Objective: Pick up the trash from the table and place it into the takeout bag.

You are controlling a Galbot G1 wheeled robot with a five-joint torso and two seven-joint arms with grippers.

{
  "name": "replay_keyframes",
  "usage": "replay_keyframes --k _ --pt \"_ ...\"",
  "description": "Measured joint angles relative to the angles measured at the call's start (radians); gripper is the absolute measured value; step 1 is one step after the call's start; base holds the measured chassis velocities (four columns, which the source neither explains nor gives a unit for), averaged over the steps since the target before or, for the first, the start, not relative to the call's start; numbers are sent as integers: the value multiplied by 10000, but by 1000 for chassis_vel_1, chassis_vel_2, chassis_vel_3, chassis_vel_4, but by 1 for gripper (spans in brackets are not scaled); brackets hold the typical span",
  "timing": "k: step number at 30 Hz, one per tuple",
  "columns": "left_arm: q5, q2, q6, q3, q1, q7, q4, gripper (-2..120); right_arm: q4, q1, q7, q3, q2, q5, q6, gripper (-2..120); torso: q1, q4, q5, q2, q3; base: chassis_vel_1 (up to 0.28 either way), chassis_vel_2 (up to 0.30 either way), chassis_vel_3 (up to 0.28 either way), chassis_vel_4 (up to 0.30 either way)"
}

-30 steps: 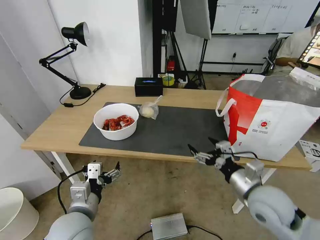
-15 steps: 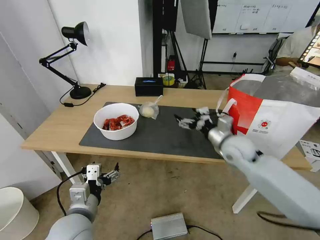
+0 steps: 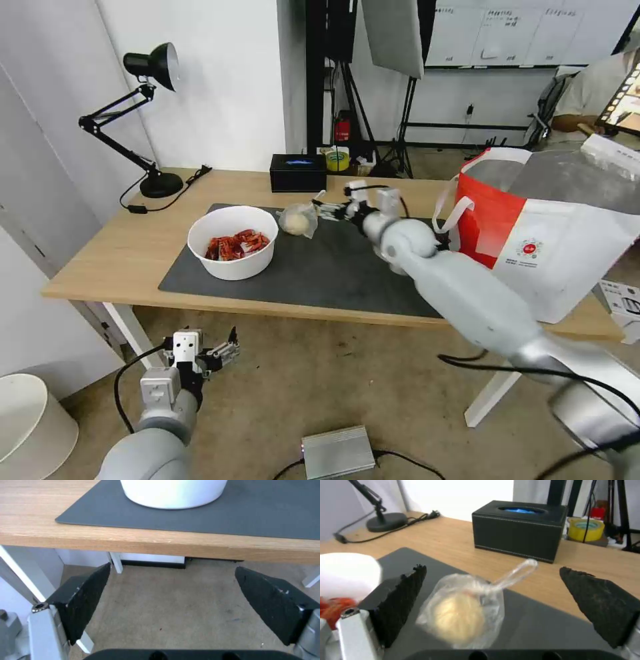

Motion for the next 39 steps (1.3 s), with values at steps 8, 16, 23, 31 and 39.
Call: replay_keyframes --k 8,16,23,31,39 --pt "44 -59 -12 -8 33 5 9 100 -2197 744 -453 -126 1373 -1174 124 100 -1 1 1 1 -1 0 0 0 0" --pt "67 -107 -23 13 41 8 11 100 -3114 941 -746 -160 1862 -1818 228 100 -1 1 1 2 -1 0 0 0 0" --pt "80 -103 -32 104 7 23 18 100 -4013 1212 -1163 -370 2359 -2206 259 100 -1 1 3 2 -1 0 0 0 0" --pt "104 -110 -37 111 42 28 -2 100 -4287 1214 -1290 -512 2537 -2329 152 100 -3 0 2 2 -2 0 0 0 0" --pt "137 -174 -39 167 56 34 -22 100 -4381 1118 -1321 -626 2647 -2436 53 100 -2 0 2 2 -1 0 0 0 0"
